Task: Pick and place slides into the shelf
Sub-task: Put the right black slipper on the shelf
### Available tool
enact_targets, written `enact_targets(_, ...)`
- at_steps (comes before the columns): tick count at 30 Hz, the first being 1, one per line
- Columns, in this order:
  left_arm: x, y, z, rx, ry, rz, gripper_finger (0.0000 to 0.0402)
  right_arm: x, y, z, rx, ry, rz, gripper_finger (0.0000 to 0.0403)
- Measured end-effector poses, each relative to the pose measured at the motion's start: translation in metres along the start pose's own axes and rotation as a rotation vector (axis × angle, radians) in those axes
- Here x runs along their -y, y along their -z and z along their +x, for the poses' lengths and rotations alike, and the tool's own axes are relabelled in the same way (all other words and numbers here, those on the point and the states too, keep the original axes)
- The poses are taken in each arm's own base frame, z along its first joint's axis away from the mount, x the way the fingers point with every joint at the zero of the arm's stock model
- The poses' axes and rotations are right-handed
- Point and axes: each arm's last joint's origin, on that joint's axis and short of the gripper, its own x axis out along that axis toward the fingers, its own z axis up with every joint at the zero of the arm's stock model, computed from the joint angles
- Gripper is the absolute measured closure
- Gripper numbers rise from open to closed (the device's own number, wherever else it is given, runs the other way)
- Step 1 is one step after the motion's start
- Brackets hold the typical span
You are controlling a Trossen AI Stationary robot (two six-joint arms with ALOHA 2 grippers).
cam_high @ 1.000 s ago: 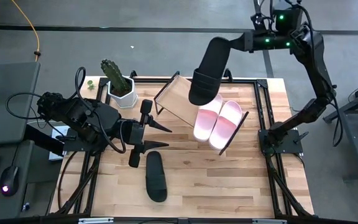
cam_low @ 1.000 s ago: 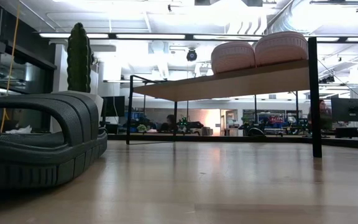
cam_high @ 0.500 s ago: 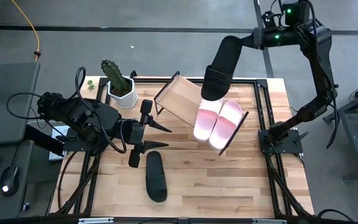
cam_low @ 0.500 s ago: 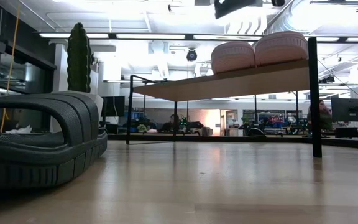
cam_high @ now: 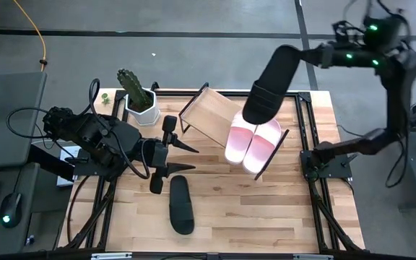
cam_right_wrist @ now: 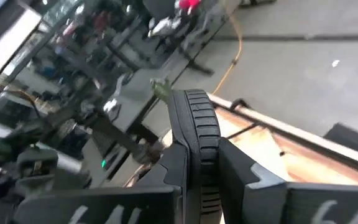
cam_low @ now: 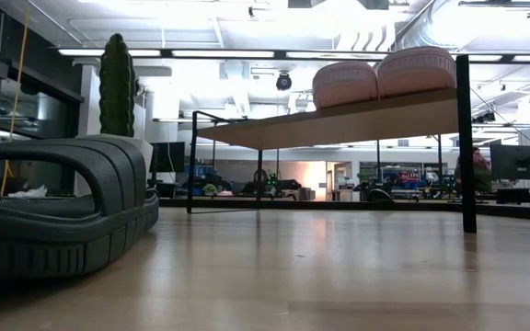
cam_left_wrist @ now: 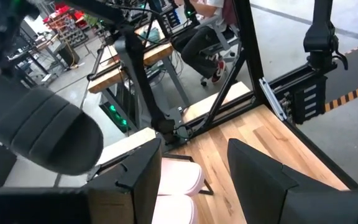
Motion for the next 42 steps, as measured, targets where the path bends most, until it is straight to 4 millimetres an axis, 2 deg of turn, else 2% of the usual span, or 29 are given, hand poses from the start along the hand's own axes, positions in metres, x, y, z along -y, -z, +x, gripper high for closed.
enact_targets(9,-0.001,-0.001,0.000,0.014,-0.006,-0.005,0.0229,-0.029,0.028,-0.048,0.118,0.009,-0.025,0.0374)
enact_targets(13,-0.001,-0.001,0.000,0.014,-0.006,-0.005,0.0229,-0.027,0.041,-0.055,0.120,0.038,0.004,0.0374)
enact_targets(16,-0.001,-0.001,0.000,0.012,-0.005,-0.005,0.0229,-0.020,0.053,-0.052,0.139,0.030,0.031,0.0374)
enact_targets(22,-0.001,-0.001,0.000,0.013,-0.006,-0.005,0.0229,0.002,0.070,-0.023,0.267,-0.175,0.108,0.0374)
enact_targets(27,-0.001,-0.001,0.000,0.012,-0.006,-0.005,0.0229,0.021,0.084,0.018,0.295,-0.322,0.168,0.0378)
enact_targets(31,-0.001,-0.001,0.000,0.012,-0.006,-0.005,0.0229,0.031,0.094,0.053,0.281,-0.367,0.204,0.0378)
enact_targets(42,0.000,-0.001,0.000,0.005,-0.003,-0.012,0.0229,0.022,0.106,0.087,0.240,-0.350,0.194,0.0377)
